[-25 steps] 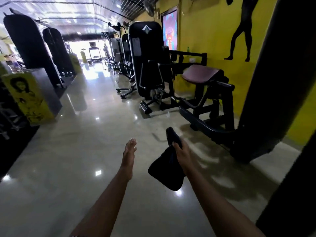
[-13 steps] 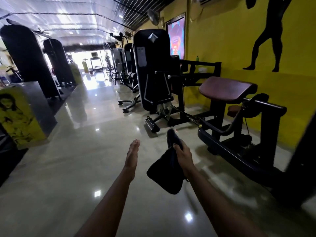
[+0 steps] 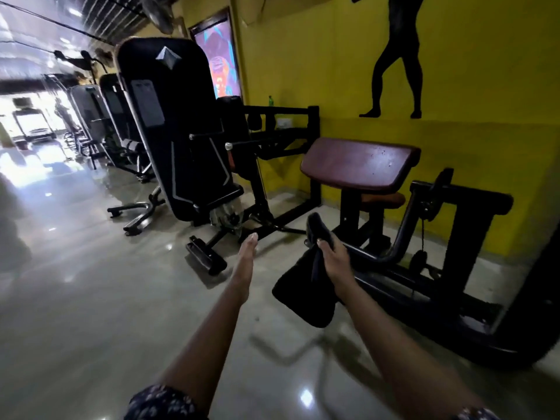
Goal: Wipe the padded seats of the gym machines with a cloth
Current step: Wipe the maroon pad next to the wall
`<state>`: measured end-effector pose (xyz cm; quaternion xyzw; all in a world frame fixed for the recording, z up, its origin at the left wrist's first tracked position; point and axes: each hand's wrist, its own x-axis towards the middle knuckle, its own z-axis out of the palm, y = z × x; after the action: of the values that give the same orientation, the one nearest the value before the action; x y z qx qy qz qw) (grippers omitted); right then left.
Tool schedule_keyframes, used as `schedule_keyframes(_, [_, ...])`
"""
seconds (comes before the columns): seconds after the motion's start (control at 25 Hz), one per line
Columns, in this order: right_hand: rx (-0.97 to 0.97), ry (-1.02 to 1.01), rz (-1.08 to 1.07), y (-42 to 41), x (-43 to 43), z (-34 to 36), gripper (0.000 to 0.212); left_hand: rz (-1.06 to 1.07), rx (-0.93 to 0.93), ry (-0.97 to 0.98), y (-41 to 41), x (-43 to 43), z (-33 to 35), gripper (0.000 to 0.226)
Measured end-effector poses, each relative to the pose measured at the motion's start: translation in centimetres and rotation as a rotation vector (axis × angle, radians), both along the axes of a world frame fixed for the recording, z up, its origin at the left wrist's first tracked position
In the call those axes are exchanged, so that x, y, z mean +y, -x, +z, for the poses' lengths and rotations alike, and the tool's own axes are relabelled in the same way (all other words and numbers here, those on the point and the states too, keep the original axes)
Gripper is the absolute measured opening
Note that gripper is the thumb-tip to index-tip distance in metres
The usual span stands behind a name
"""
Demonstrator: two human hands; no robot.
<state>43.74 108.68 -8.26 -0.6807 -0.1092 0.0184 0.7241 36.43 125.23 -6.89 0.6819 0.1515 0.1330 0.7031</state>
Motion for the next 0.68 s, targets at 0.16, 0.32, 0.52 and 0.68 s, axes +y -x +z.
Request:
schedule_keyframes(0.16, [-0.067,0.023,-0.122,-13.6,5.1,1.3,0.029,-0.085,0.01,-0.013,-14.7,5.5,1.3,0.06])
schedule_keyframes(0.32, [-0.084,0.07,-0.217,-24.9,9.5,2.6,0.032,-0.132,-0.005,-0.017,-27.4,10.0,3.0,0.055])
schedule_keyframes(0.52, [-0.085,0.111,-0.386,-38.6,14.1,2.5,0.032,-0.254,-0.063,-0.018,-43.4,14.4,3.7,0.047])
schedule_keyframes(0.68, [-0.092,0.134,-0.558,-47.8,17.5,2.9,0.031,-0.364,-0.07,-0.021,-55.5,18.3,3.1,0.035])
